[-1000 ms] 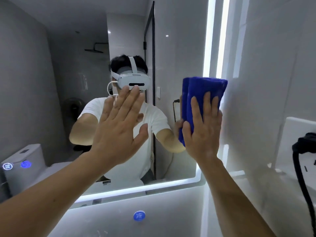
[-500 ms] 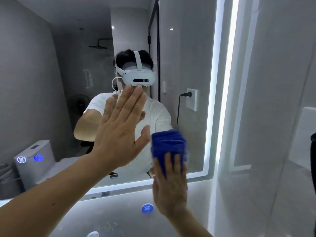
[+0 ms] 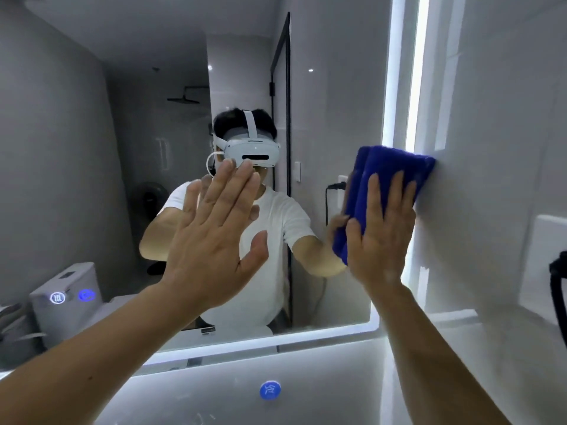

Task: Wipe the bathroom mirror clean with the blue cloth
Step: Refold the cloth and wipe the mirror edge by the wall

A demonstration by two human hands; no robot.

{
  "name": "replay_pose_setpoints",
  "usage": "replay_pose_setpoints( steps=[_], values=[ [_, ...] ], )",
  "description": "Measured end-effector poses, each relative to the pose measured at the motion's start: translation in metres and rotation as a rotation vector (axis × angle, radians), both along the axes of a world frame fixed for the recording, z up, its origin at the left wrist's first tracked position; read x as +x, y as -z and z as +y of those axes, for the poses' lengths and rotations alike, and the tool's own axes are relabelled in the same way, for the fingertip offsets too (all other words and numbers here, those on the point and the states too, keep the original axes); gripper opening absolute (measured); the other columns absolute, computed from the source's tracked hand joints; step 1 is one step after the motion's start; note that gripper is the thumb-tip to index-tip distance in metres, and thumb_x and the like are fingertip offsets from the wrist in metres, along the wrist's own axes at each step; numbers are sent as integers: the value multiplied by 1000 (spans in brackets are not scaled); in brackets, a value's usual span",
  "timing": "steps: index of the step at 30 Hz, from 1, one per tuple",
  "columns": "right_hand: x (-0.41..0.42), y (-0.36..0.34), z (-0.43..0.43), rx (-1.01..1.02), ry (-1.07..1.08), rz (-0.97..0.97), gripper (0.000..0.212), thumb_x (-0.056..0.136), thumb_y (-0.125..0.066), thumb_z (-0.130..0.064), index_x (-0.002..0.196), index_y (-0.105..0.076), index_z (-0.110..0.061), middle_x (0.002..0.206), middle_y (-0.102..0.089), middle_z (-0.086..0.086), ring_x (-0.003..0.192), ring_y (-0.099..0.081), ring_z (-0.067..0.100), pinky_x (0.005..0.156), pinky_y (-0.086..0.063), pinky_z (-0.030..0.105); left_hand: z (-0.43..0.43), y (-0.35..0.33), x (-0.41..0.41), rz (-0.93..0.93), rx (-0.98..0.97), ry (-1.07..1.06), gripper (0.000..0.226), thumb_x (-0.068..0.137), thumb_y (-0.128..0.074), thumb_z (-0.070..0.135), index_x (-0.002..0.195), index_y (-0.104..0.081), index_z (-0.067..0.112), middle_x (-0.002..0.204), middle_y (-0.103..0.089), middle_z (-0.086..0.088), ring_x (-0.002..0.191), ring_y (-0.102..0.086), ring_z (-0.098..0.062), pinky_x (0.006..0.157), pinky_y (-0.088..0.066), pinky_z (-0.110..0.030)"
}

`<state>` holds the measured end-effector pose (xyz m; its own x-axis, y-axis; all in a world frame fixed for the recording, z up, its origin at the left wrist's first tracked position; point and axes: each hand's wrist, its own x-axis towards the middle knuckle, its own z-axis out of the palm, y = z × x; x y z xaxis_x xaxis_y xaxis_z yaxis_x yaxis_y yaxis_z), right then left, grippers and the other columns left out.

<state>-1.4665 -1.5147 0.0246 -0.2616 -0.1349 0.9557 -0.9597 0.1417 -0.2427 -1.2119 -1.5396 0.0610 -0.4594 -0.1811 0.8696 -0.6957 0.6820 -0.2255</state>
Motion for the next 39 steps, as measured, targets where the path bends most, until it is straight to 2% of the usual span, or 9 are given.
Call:
replay_pose_setpoints(
  steps=[7, 13, 17, 21, 26, 29, 31, 34, 39],
  values=[
    [21, -81, -4, -31, 33, -9, 64, 93, -38, -22, 154, -18, -18, 161, -15, 12, 148, -10, 36, 114, -24, 55, -8, -6, 4, 13, -34, -3, 67, 99, -30, 44, 157, -20, 12, 165, -13, -4, 153, -4, -20, 123, 0, -44],
    [64, 49, -21, 94, -62, 266, 62, 99, -41, -30, 155, -12, -24, 163, -6, 6, 148, -10, 33, 115, -21, 59, -7, -11, -8, 45, -43, -15, 66, 99, -28, 44, 157, -19, 14, 166, -11, -2, 153, -2, -18, 123, 5, -40],
    [65, 170, -12, 394, -12, 561, 79, 84, -56, -30, 154, -18, -28, 163, -7, 2, 148, -12, 31, 114, -16, 56, -2, -5, -8, 20, -19, -20, 67, 100, -18, 50, 158, -17, 14, 166, -8, 0, 153, -1, -18, 123, 4, -42],
    [46, 186, 5, 529, -17, 699, 95, 73, -74, -31, 153, -23, -30, 162, -16, -1, 149, -13, 26, 115, -25, 53, -1, -4, -5, 1, -19, -33, 68, 100, -14, 51, 157, -17, 13, 166, -8, -1, 153, -1, -18, 123, 5, -42],
    [32, 52, 4, 192, -64, 491, 62, 89, -63, -20, 147, -41, -24, 156, -29, 7, 146, -23, 30, 114, -26, 55, -4, -16, -8, 7, -29, -37, 67, 100, -24, 46, 157, -18, 13, 166, -10, -2, 153, -2, -18, 123, 3, -43],
    [27, -41, 1, 76, -77, 230, 55, 98, -39, -28, 151, -28, -21, 161, -14, 6, 149, -10, 29, 116, -20, 56, -6, -24, -5, 8, -11, -61, 67, 100, -23, 49, 158, -14, 16, 166, -5, 0, 153, 3, -17, 123, 4, -45],
    [29, -66, -3, 52, -76, 123, 62, 93, -36, -26, 153, -21, -24, 162, -10, 4, 150, -3, 27, 116, -16, 56, -8, -26, 0, 11, -3, -68, 68, 100, -21, 50, 158, -14, 16, 166, -4, 1, 153, 5, -16, 123, 3, -47],
    [49, -51, -12, 41, -35, 111, 66, 94, -41, -24, 155, -16, -22, 163, -5, 7, 149, 2, 28, 116, -15, 57, -8, -27, 2, 28, 10, -79, 68, 99, -23, 48, 158, -14, 14, 166, -5, 0, 153, 5, -15, 123, 5, -43],
    [87, 90, -23, 246, -92, 446, 67, 92, -45, -24, 154, -18, -28, 163, -6, 2, 149, -6, 30, 117, -16, 57, -3, -26, -3, 21, 5, -40, 68, 101, -13, 51, 158, -13, 14, 166, -5, -2, 153, 2, -17, 123, 1, -44]
  ],
)
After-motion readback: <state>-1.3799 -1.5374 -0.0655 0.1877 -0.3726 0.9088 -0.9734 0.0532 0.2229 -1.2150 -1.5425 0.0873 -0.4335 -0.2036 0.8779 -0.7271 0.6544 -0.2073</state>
